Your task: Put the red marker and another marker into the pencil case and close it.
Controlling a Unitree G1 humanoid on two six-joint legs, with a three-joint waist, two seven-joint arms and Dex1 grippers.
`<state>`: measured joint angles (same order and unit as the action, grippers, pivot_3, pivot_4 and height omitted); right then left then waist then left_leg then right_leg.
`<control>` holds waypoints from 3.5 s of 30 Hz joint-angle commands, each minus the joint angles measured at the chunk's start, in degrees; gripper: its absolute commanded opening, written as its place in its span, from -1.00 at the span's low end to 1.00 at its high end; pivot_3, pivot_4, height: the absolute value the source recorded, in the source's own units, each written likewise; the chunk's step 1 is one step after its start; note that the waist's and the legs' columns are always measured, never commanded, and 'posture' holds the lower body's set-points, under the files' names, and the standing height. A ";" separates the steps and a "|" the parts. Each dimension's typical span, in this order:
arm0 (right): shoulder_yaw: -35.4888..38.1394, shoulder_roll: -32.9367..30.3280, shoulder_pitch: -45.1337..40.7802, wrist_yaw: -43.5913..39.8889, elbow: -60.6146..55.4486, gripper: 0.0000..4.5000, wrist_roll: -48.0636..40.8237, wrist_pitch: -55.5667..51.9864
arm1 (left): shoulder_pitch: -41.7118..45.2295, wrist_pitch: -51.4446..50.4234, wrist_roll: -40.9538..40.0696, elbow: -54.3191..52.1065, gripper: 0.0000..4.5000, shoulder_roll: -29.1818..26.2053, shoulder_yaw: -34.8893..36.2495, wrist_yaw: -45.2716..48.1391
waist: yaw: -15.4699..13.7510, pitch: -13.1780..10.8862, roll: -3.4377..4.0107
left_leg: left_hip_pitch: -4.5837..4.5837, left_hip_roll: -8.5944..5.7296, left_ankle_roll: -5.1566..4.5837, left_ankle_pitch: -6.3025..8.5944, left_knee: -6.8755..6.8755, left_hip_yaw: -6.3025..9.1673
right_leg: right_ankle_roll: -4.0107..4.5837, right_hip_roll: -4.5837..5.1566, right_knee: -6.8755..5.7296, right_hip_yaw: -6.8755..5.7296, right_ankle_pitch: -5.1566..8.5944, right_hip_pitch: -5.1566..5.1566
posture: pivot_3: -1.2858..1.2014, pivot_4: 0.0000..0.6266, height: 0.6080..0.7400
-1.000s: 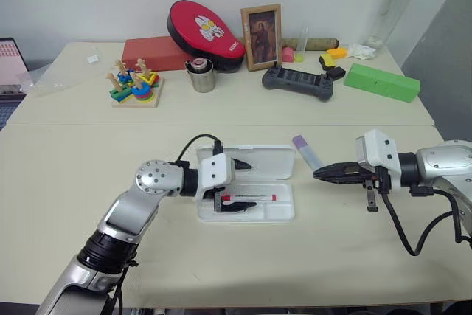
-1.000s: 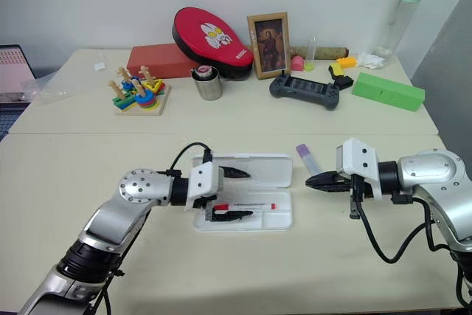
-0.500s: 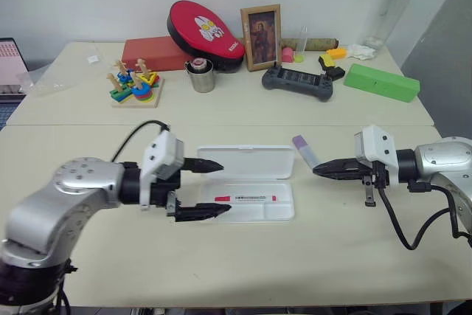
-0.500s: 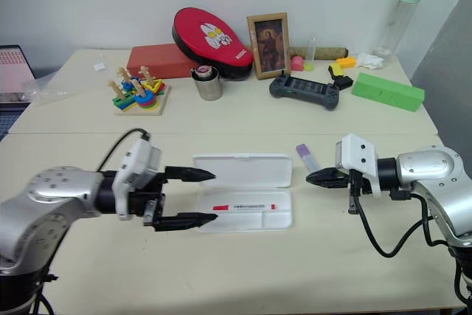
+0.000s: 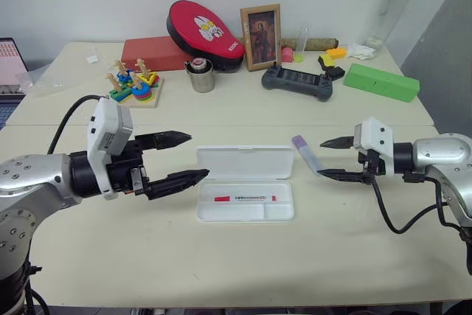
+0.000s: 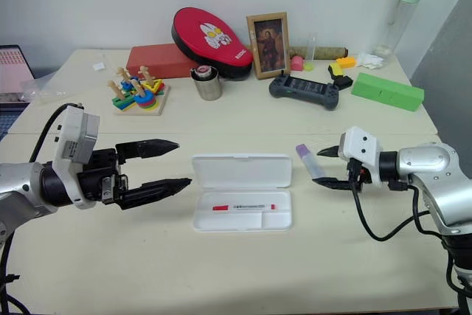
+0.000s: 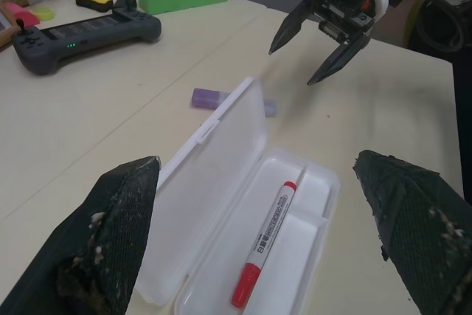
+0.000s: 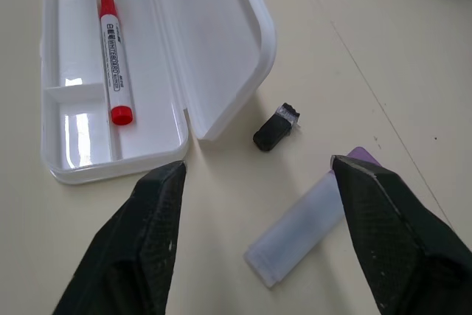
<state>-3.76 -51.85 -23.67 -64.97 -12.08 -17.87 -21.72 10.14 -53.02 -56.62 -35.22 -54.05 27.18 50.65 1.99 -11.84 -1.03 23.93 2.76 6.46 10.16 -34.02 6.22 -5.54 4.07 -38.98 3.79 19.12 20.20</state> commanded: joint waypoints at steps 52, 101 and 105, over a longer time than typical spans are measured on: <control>-6.50 16.77 -11.69 22.11 8.68 0.98 10.73 -33.89 | -6.33 3.83 -1.92 -4.32 1.00 -2.73 2.11 -4.67 | 0.14 0.00 0.01 | 0.01 0.00 0.00 0.00 0.06 -0.01 | 0.02 0.00 0.01 0.01 0.00 0.07 | 0.03 -0.52 1.00; -1.00 6.05 -19.46 13.35 2.09 -0.52 4.78 -22.16 | -6.18 6.69 2.71 1.04 1.00 -3.88 4.86 -4.90 | 0.39 -0.03 0.03 | 0.20 0.00 0.00 0.01 0.10 -0.04 | 0.04 0.00 0.03 0.03 0.02 0.27 | 0.03 -0.52 1.00; 0.68 4.08 -18.75 7.94 -2.26 -0.52 0.24 -20.45 | -6.47 7.31 3.56 1.79 1.00 -3.78 4.80 -4.14 | 0.35 -0.04 0.04 | 0.27 0.00 0.00 0.01 0.11 -0.04 | 0.04 0.00 0.04 0.02 0.02 0.32 | 0.03 -0.52 1.00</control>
<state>-6.04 -46.82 -41.83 -54.48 -10.87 -14.97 -44.03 3.51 -47.06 -53.59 -33.48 -57.07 29.66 45.82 2.34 -11.88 -0.98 24.22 2.76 6.46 10.17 -33.91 6.19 -5.50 4.07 -38.94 3.80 19.14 20.53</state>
